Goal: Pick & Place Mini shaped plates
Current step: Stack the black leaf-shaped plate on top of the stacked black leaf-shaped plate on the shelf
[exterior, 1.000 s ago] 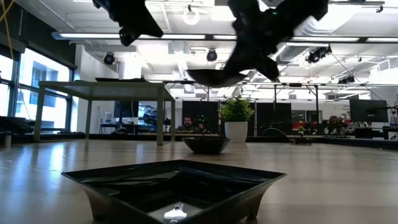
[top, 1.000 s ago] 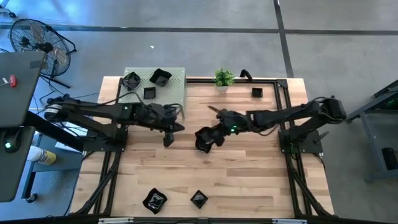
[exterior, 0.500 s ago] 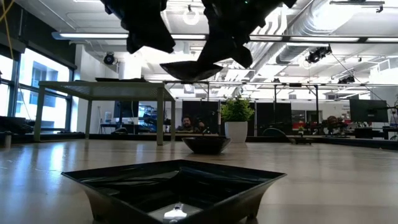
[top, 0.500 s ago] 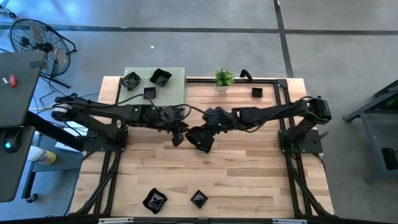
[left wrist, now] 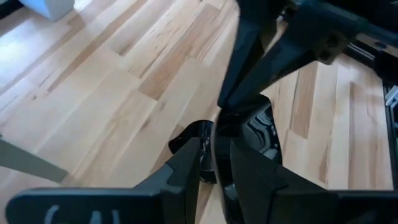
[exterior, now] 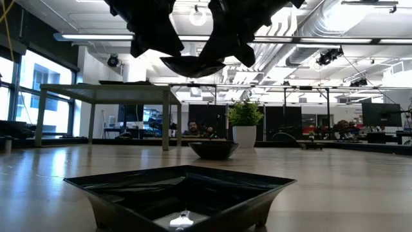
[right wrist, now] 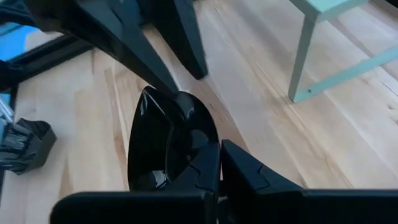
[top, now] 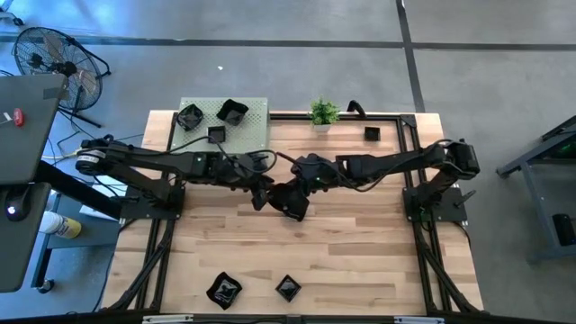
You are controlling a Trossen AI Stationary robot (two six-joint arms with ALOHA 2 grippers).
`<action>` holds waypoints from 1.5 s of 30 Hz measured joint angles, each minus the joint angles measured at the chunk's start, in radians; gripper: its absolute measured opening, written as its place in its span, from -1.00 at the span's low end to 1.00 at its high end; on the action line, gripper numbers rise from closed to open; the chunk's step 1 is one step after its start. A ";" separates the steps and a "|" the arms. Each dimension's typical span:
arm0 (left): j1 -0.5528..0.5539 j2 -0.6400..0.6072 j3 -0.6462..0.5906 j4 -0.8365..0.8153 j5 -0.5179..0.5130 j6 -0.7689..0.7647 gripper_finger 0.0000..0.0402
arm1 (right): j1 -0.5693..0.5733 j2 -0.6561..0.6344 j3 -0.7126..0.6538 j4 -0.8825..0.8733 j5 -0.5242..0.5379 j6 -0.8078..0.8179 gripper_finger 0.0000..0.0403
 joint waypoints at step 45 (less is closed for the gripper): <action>0.360 -0.427 -0.002 -0.206 -0.168 -0.351 -1.00 | -0.004 -0.244 0.000 -0.062 0.222 -0.066 -0.34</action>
